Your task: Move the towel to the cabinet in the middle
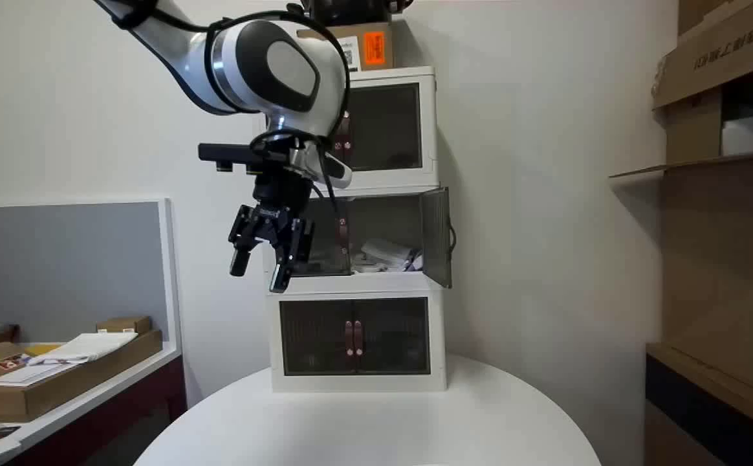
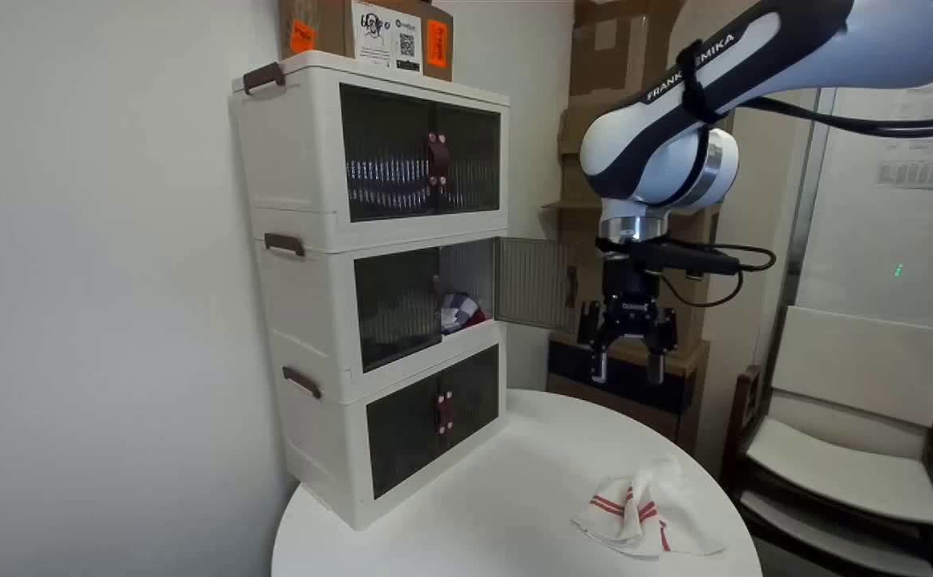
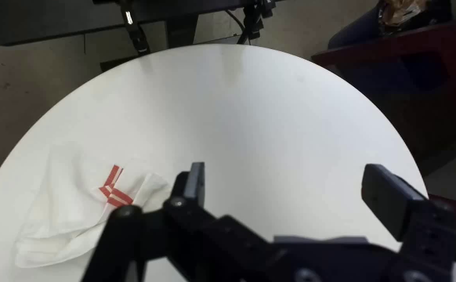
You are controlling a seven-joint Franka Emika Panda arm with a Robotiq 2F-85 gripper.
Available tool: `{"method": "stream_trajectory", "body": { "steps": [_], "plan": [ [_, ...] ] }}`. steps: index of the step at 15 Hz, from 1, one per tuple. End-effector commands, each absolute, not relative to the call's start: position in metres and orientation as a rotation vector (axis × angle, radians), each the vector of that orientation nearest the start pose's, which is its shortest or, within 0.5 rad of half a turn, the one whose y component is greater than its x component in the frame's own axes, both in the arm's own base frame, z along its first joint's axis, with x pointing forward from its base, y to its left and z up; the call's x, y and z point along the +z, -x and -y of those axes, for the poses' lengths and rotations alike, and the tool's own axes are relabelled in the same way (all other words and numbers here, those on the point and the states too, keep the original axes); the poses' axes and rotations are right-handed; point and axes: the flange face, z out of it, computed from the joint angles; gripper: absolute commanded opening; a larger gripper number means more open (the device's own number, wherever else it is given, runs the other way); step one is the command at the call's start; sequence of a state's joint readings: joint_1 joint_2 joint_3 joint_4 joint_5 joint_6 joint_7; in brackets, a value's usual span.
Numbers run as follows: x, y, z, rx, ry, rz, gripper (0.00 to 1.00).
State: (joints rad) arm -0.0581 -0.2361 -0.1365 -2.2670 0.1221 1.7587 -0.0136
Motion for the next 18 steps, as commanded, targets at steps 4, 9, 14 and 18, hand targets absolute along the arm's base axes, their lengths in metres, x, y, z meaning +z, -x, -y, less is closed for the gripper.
{"method": "stream_trajectory", "body": {
  "steps": [4,9,14,18],
  "plan": [
    [0.437,-0.437,0.077,0.381,2.926,-0.312,1.00],
    [0.437,-0.437,0.077,0.381,2.926,-0.311,1.00],
    [0.432,-0.443,0.074,0.251,2.982,-0.330,1.00],
    [0.434,-0.465,0.075,-0.060,2.965,-0.331,1.00]
  ]
}}
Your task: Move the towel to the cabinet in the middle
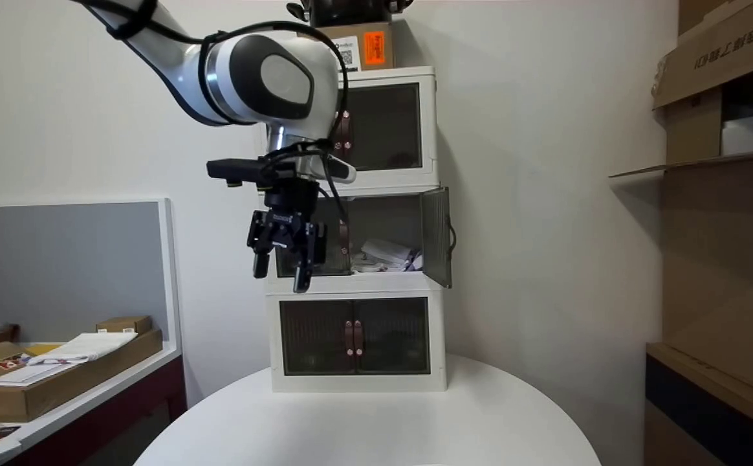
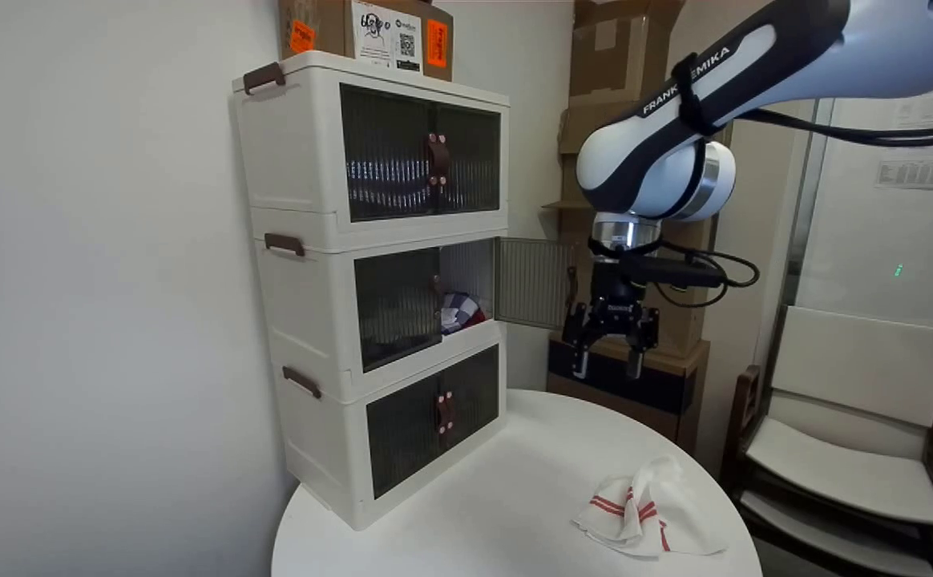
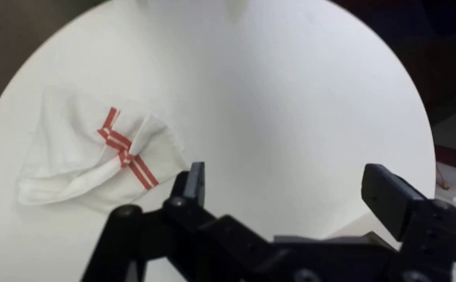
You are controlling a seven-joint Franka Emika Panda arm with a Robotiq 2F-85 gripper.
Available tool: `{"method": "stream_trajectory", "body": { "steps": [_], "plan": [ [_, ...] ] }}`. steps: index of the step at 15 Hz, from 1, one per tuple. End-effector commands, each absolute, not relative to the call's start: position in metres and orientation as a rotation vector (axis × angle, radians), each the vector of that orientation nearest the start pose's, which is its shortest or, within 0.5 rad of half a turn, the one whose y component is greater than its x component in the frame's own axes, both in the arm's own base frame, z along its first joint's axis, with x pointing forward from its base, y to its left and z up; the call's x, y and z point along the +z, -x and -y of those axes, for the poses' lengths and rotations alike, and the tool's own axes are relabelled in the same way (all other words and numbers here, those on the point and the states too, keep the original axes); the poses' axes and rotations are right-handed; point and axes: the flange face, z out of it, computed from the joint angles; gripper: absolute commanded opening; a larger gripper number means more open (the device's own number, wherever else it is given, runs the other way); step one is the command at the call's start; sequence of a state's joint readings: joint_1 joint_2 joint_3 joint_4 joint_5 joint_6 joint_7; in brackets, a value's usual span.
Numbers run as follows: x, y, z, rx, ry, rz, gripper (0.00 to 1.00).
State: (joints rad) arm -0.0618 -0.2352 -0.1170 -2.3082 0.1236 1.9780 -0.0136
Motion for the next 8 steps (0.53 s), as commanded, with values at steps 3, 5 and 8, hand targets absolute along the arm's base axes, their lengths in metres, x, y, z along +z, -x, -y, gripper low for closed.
{"method": "stream_trajectory", "body": {
  "steps": [3,5,8],
  "plan": [
    [0.438,-0.487,0.078,-0.253,2.953,-0.298,1.00],
    [0.442,-0.501,0.084,-0.351,2.945,-0.259,1.00],
    [0.443,-0.517,0.109,-0.362,2.927,-0.291,1.00]
  ]
}}
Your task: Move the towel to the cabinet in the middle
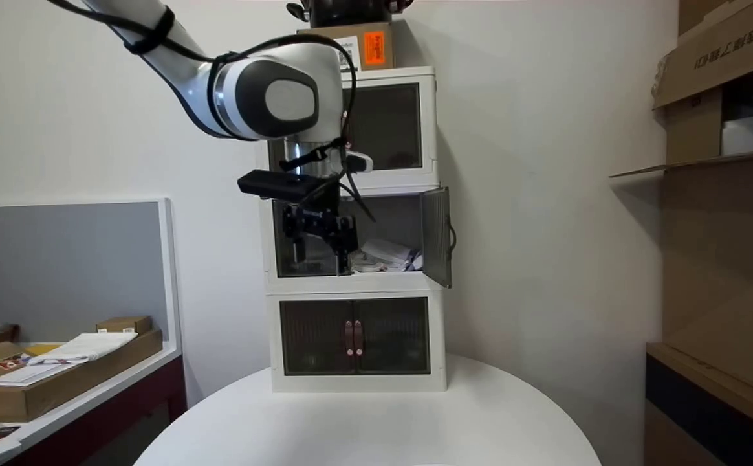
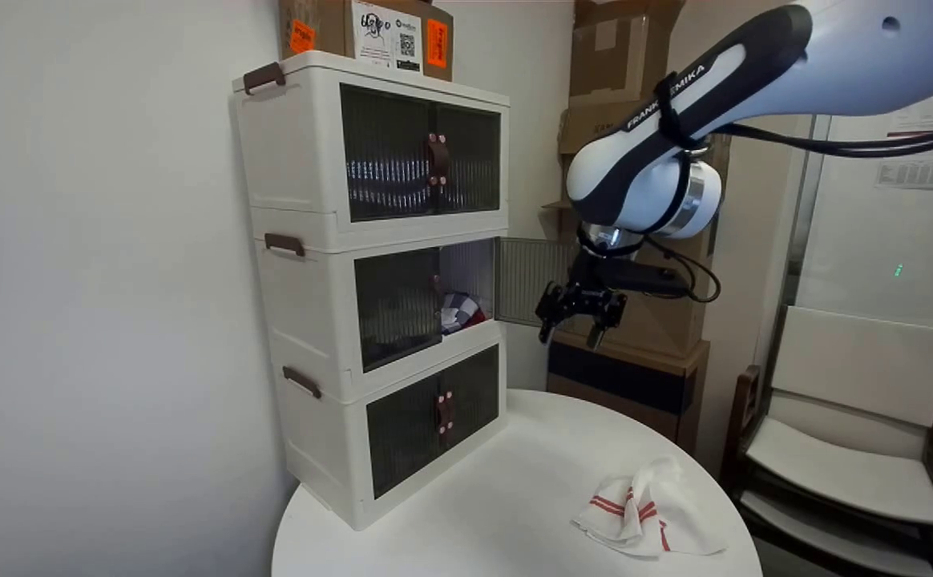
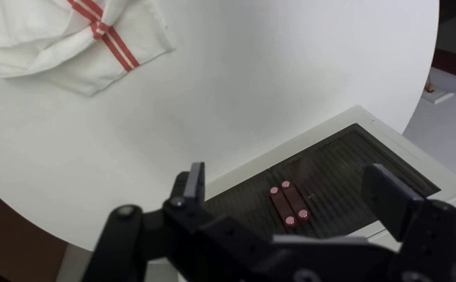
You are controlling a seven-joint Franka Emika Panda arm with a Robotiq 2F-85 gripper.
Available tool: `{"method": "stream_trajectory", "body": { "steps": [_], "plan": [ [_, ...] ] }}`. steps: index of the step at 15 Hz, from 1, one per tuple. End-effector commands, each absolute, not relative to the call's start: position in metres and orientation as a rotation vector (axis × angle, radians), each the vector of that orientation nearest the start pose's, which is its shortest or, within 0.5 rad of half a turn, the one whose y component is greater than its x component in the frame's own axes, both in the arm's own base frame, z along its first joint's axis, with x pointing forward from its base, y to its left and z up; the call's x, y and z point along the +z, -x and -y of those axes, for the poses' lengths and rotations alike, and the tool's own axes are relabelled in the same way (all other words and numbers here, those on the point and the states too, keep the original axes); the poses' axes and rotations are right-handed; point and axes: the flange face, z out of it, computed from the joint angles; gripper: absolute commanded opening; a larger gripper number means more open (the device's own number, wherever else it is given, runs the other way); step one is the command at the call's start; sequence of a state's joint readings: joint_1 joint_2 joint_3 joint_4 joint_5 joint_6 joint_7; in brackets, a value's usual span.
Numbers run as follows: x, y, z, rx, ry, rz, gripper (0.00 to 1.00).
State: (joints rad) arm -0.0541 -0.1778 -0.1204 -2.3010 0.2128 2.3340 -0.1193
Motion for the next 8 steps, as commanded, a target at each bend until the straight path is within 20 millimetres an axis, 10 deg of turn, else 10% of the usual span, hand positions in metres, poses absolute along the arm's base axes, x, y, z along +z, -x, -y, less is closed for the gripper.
{"method": "stream_trajectory", "body": {
  "steps": [1,8],
  "plan": [
    [0.442,-0.520,0.125,-0.354,2.930,-0.306,1.00],
    [0.378,-0.511,0.275,-0.235,2.904,-0.747,1.00]
  ]
}}
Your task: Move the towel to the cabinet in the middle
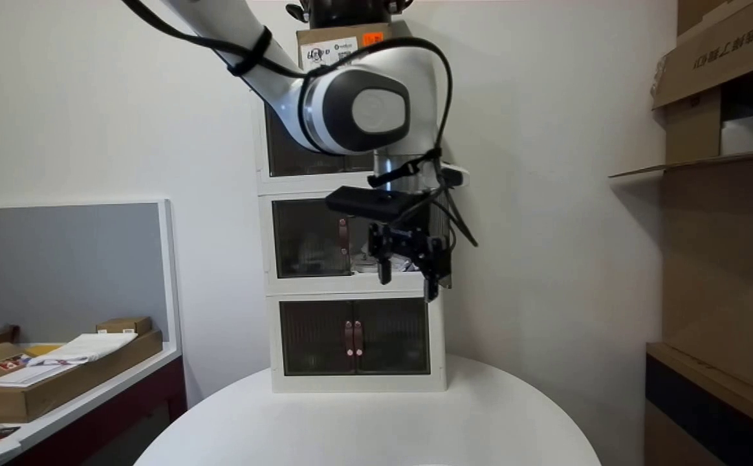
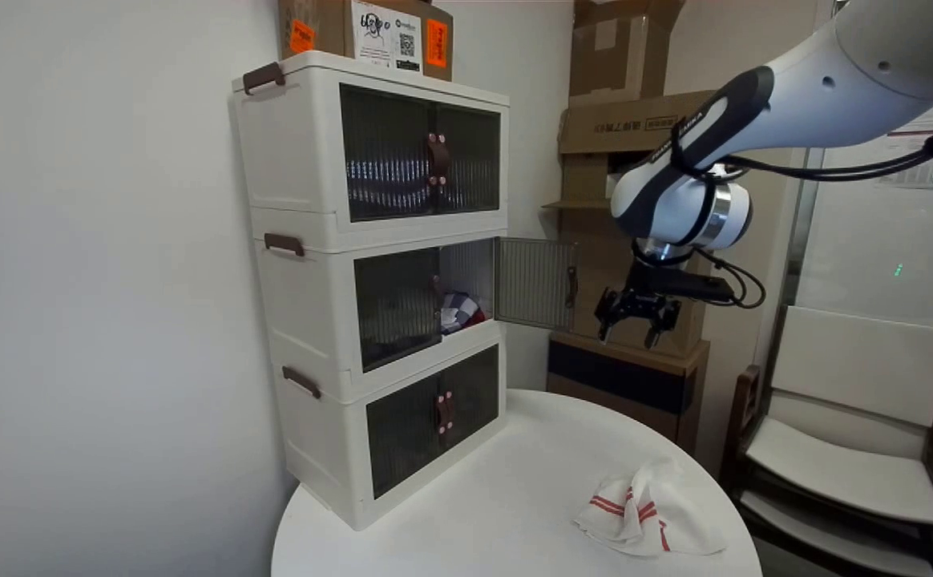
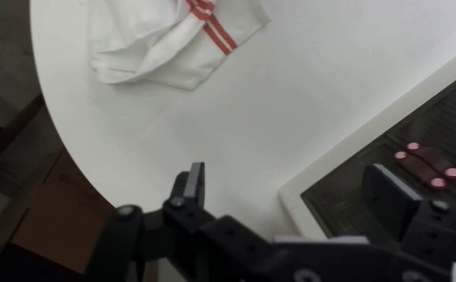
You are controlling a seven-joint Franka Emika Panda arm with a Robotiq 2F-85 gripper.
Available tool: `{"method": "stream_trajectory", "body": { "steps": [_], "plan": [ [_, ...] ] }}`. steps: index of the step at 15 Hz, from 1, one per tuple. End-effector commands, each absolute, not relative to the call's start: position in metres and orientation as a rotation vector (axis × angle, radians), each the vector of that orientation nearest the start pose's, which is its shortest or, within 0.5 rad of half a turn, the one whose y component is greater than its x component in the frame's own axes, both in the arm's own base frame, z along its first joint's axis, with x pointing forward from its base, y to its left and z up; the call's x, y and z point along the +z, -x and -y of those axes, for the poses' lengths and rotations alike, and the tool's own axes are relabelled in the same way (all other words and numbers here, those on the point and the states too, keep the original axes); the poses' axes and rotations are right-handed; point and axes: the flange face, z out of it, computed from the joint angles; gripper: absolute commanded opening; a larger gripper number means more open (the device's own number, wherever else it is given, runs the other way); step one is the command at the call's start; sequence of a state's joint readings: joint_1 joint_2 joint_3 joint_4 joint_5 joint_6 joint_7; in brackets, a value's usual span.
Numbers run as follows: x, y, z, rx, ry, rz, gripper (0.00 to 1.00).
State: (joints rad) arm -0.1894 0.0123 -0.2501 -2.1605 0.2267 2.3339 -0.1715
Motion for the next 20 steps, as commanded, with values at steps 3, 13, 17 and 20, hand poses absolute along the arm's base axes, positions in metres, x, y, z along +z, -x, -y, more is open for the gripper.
{"method": "stream_trajectory", "body": {
  "steps": [3,13,17,20],
  "plan": [
    [0.348,-0.509,0.300,-0.118,2.818,-0.851,1.00],
    [0.254,-0.516,0.318,0.027,2.883,-0.879,1.00],
    [0.219,-0.506,0.295,0.041,2.876,-0.901,1.00],
    [0.193,-0.492,0.273,0.009,2.900,-0.896,1.00]
  ]
}}
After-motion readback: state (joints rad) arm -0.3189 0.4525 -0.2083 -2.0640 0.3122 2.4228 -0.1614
